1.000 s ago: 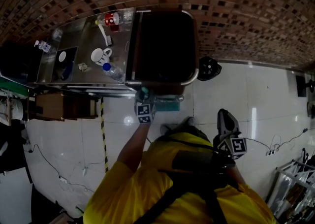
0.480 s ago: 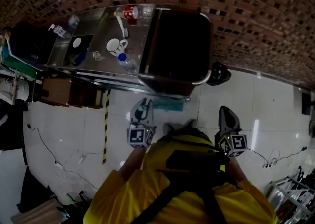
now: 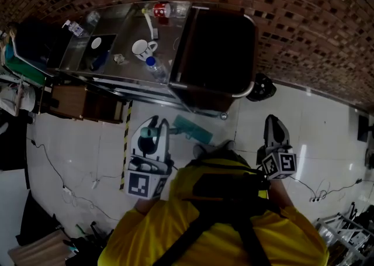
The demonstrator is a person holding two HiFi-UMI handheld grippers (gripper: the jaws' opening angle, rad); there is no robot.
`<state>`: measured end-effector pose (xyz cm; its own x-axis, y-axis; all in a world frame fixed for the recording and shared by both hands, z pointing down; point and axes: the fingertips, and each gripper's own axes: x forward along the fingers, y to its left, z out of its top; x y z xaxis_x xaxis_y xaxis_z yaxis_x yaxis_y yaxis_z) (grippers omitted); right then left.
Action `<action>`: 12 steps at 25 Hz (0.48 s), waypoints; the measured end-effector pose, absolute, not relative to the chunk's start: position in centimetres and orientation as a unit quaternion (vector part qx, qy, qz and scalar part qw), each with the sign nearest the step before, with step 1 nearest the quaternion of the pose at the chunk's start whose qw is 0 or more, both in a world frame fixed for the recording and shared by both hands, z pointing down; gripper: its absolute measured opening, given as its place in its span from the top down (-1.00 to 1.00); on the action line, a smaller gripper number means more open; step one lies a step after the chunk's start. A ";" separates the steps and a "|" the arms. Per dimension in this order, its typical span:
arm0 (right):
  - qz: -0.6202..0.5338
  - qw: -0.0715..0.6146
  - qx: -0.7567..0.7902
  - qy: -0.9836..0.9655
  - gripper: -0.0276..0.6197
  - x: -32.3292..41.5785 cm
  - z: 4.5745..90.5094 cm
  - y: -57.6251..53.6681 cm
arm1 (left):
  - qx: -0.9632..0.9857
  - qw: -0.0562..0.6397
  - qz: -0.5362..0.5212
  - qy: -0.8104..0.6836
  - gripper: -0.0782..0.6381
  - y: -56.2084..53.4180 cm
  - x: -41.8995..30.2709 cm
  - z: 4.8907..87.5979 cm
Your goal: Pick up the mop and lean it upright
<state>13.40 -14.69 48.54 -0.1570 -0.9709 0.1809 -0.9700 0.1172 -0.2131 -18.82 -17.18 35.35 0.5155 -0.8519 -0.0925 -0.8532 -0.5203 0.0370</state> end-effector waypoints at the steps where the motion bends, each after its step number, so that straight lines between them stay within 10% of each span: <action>1: -0.142 0.005 -0.651 0.746 0.90 13.4 48.5 -14.6 | -0.871 0.009 0.049 0.489 0.57 -16.9 -18.9 35.1; 12: -0.155 0.007 -0.647 0.747 0.90 12.9 49.2 -14.0 | -0.862 -0.030 0.030 0.505 0.58 -16.0 -19.0 38.5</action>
<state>12.93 -14.05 49.17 -0.1629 -0.9681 0.1902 -0.9638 0.1149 -0.2406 -19.02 -16.05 38.49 0.4890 -0.8720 -0.0205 -0.8685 -0.4889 0.0819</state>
